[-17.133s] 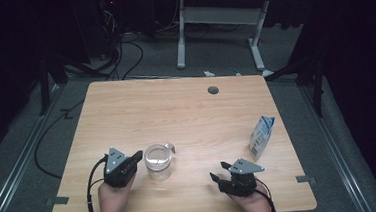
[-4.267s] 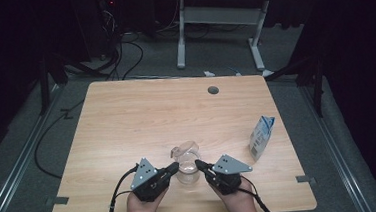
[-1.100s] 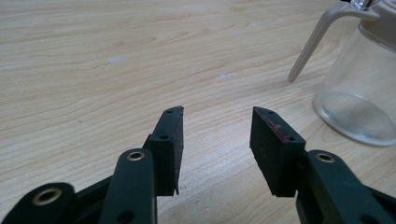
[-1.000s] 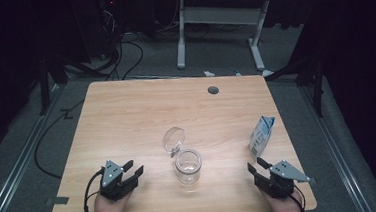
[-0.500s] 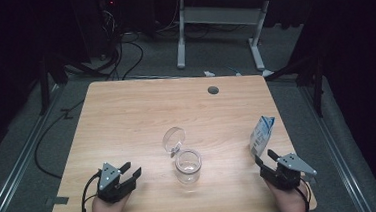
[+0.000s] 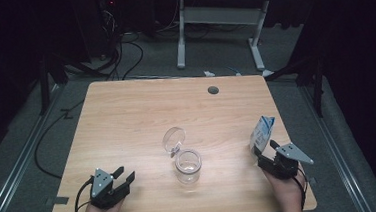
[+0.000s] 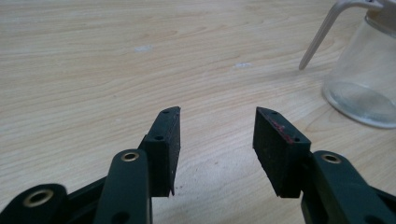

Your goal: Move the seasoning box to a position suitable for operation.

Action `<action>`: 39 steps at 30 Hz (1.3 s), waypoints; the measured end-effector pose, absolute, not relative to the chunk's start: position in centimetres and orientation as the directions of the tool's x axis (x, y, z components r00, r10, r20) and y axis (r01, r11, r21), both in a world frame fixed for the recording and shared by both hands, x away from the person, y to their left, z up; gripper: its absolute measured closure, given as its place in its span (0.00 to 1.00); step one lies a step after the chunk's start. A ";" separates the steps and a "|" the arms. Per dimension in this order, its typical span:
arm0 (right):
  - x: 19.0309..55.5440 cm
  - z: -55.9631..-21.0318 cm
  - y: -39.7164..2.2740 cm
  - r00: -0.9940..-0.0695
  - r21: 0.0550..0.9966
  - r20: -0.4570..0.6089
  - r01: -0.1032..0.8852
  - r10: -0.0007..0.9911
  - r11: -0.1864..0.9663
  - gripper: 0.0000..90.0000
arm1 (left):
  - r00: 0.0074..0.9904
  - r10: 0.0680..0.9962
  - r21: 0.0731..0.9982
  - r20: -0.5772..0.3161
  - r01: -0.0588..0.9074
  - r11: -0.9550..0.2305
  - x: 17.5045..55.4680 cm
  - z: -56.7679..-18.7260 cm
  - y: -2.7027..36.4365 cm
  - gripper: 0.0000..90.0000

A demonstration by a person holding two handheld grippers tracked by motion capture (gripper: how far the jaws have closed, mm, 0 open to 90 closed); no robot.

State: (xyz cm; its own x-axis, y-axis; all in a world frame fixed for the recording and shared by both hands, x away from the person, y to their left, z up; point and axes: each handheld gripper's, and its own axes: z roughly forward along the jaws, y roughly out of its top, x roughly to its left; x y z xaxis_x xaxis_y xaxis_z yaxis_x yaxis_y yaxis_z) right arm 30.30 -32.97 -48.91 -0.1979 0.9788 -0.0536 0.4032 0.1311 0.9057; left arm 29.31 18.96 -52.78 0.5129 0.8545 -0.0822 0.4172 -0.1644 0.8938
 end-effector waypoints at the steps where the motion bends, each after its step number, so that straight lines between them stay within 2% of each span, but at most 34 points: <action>1: 30.6 -48.8 -32.9 -0.185 0.908 -0.060 0.398 0.981 0.130 0.39 | 0.511 0.856 0.894 -0.079 0.416 -0.166 29.1 -52.8 19.1 0.57; 4: 30.9 -48.8 -32.8 -0.160 0.909 -0.081 0.393 0.984 0.139 0.43 | 0.502 0.861 0.895 -0.077 0.416 -0.162 28.7 -52.7 19.4 0.57; 5: 31.2 -48.7 -32.9 -0.153 0.909 -0.097 0.390 0.983 0.151 0.48 | 0.498 0.863 0.895 -0.078 0.417 -0.160 28.5 -52.7 19.6 0.57; 6: 31.2 -48.7 -32.9 -0.153 0.909 -0.097 0.390 0.983 0.151 0.48 | 0.498 0.863 0.895 -0.078 0.417 -0.160 28.5 -52.7 19.6 0.57; 8: 31.1 -48.7 -33.2 -0.149 0.912 -0.088 0.386 0.985 0.140 0.57 | 0.495 0.865 0.896 -0.081 0.417 -0.155 28.4 -52.7 19.7 0.57; 10: 31.0 -48.6 -33.4 -0.152 0.914 -0.085 0.382 0.985 0.138 0.60 | 0.492 0.867 0.897 -0.080 0.414 -0.152 28.4 -52.7 19.7 0.57; 14: 30.4 -48.6 -34.1 -0.168 0.915 -0.084 0.377 0.982 0.143 0.83 | 0.508 0.857 0.895 -0.081 0.415 -0.162 28.7 -52.7 19.2 0.57; 16: 30.3 -48.6 -34.3 -0.171 0.914 -0.084 0.379 0.982 0.144 0.87 | 0.514 0.854 0.895 -0.078 0.413 -0.167 28.8 -52.7 19.1 0.57; 17: 30.1 -48.6 -34.7 -0.171 0.915 -0.087 0.376 0.981 0.147 0.93 | 0.520 0.850 0.895 -0.079 0.412 -0.169 28.9 -52.7 18.9 0.57; 18: 29.9 -48.6 -34.9 -0.169 0.915 -0.082 0.379 0.982 0.142 0.95 | 0.523 0.849 0.895 -0.081 0.412 -0.169 29.0 -52.7 18.8 0.57; 22: 29.6 -48.6 -35.5 -0.174 0.917 -0.071 0.376 0.982 0.133 0.94 | 0.527 0.846 0.895 -0.081 0.412 -0.172 29.1 -52.7 18.6 0.57; 23: 29.5 -48.7 -35.7 -0.184 0.921 -0.061 0.368 0.981 0.126 0.86 | 0.531 0.844 0.894 -0.081 0.413 -0.174 29.2 -52.7 18.5 0.57; 24: 29.5 -48.7 -35.7 -0.184 0.921 -0.061 0.368 0.981 0.126 0.86 | 0.531 0.844 0.894 -0.081 0.413 -0.174 29.2 -52.7 18.5 0.57; 25: 29.7 -48.8 -35.6 -0.201 0.918 -0.053 0.375 0.978 0.126 0.75 | 0.531 0.843 0.894 -0.081 0.413 -0.175 29.2 -52.8 18.5 0.57; 26: 29.9 -48.9 -35.6 -0.208 0.917 -0.049 0.379 0.977 0.127 0.71 | 0.530 0.845 0.894 -0.080 0.412 -0.174 29.1 -52.8 18.5 0.57; 33: 30.6 -49.0 -35.0 -0.227 0.915 -0.035 0.384 0.973 0.123 0.55 | 0.514 0.853 0.897 -0.092 0.415 -0.153 28.7 -52.7 19.2 0.57; 36: 30.8 -48.8 -34.8 -0.231 0.917 -0.039 0.378 0.972 0.127 0.58 | 0.509 0.855 0.897 -0.097 0.417 -0.146 28.6 -52.7 19.5 0.57; 37: 30.8 -48.8 -34.8 -0.219 0.918 -0.047 0.375 0.975 0.129 0.67 | 0.507 0.857 0.897 -0.096 0.417 -0.146 28.5 -52.7 19.6 0.57; 39: 30.7 -48.8 -35.1 -0.209 0.921 -0.047 0.370 0.977 0.123 0.75 | 0.506 0.857 0.897 -0.095 0.417 -0.147 28.5 -52.6 19.6 0.57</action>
